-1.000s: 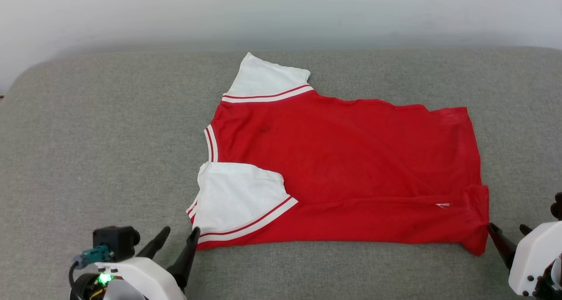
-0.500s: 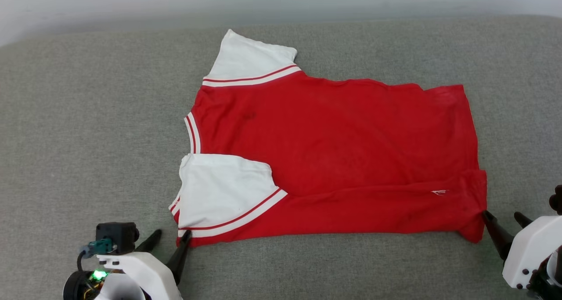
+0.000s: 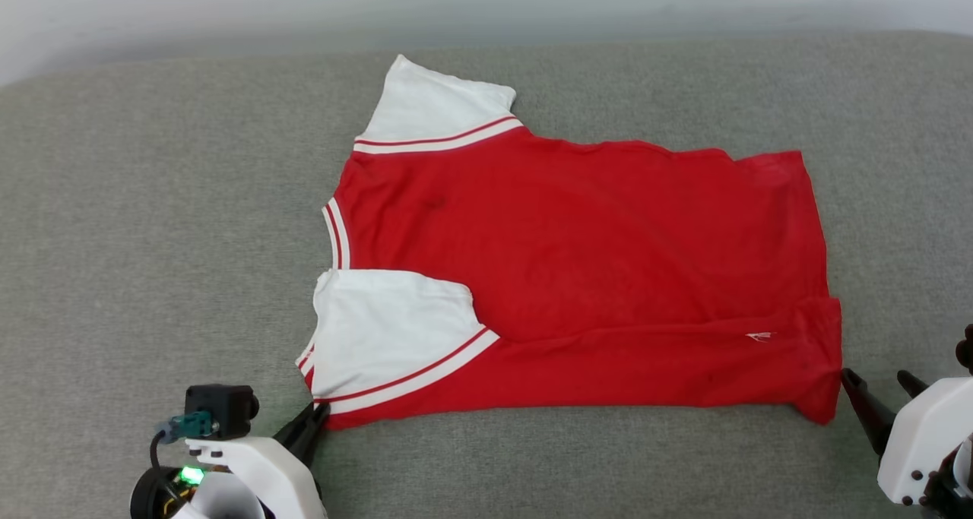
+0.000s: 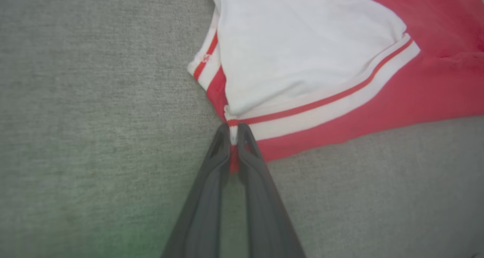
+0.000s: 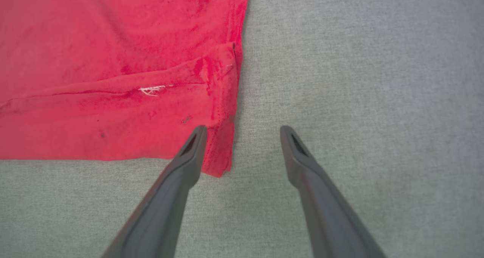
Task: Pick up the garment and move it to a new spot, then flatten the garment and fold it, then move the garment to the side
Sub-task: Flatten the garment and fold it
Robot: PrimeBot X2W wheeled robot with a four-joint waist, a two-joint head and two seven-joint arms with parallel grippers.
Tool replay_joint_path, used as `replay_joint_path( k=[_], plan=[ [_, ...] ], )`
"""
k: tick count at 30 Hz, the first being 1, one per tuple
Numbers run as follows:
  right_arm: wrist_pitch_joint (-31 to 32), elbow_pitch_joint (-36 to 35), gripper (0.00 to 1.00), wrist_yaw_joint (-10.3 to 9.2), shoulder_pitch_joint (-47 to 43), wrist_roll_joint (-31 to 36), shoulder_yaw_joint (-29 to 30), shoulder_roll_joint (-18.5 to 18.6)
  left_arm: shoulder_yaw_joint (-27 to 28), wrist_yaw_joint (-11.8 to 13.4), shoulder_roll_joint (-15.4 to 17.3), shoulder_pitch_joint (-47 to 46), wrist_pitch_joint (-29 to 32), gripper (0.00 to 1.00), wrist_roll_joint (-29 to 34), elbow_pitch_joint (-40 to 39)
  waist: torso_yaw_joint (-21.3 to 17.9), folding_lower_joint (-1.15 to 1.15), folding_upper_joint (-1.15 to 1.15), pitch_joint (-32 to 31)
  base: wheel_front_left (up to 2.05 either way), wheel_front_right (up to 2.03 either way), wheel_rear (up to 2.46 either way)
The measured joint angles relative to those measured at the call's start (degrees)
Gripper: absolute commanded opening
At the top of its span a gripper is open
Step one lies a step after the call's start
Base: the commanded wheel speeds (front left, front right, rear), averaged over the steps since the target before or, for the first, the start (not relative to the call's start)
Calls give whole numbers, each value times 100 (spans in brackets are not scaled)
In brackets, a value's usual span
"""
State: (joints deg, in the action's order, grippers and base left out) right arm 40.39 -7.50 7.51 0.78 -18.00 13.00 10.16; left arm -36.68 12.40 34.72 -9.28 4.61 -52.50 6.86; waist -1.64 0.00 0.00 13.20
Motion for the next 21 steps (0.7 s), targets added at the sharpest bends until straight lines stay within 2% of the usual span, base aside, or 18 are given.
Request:
replay_joint_path(
  k=[8, 14, 21],
  plan=[
    [26, 490, 100, 0, -1, 158, 31, 22, 213, 127, 45, 85, -377, 0, 42, -726, 220, 0, 0, -219, 0, 0, 0],
    [118, 879, 100, 0, 174, 249, 88, -26, 216, 253, 131, 140, -338, 0, 94, -1256, 373, 0, 0, -190, 0, 0, 0],
    [225, 1207, 100, 0, 280, 308, -16, -94, 155, 326, 182, 153, -274, 0, 177, -1423, 467, 0, 0, -80, 0, 0, 0]
  ],
)
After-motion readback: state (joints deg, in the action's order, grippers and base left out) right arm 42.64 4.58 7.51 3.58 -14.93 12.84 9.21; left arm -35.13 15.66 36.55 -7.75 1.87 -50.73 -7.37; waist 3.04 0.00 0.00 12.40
